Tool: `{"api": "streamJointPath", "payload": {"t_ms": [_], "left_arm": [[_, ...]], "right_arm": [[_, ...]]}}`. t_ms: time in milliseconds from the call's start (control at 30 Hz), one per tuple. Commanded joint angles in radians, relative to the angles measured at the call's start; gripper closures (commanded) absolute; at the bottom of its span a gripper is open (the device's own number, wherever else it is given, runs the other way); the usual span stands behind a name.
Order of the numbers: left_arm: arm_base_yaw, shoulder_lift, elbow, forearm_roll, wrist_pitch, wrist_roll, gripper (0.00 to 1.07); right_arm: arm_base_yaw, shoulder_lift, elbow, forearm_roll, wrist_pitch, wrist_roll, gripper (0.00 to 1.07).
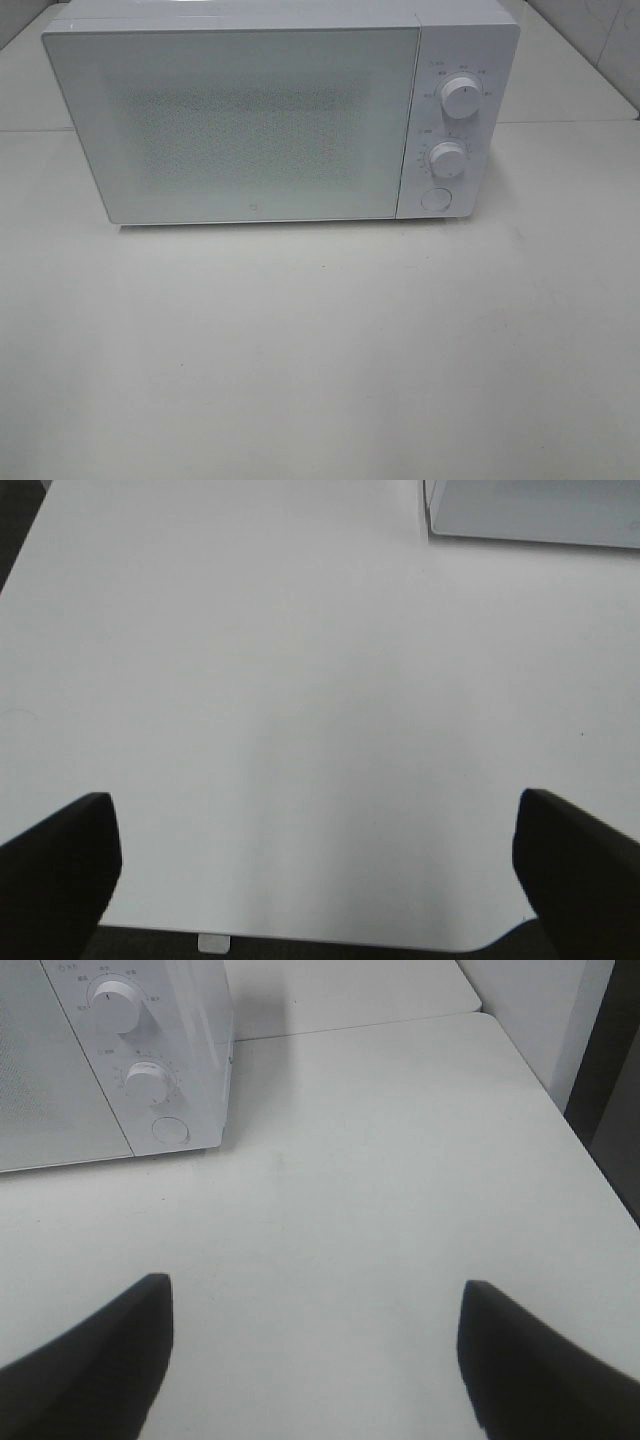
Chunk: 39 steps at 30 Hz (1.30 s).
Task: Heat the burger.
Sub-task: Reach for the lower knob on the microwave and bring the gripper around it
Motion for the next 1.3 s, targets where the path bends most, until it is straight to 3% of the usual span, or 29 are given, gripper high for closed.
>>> {"api": "streamJointPath", "payload": {"t_ms": [33, 300, 1300], "left_arm": [[0.002, -0.072, 0.003, 0.003, -0.017, -0.008, 0.06], [0.002, -0.237, 0.003, 0.003, -0.017, -0.008, 0.06], [0.002, -0.228, 0.003, 0.001, -0.017, -0.008, 0.06]], "right_arm": [[-0.006, -0.026, 0.004, 0.002, -0.003, 0.005, 0.31], [-0.006, -0.026, 0.004, 0.002, -0.003, 0.005, 0.31], [-0.006, -0.026, 0.004, 0.002, -0.003, 0.005, 0.31]]}}
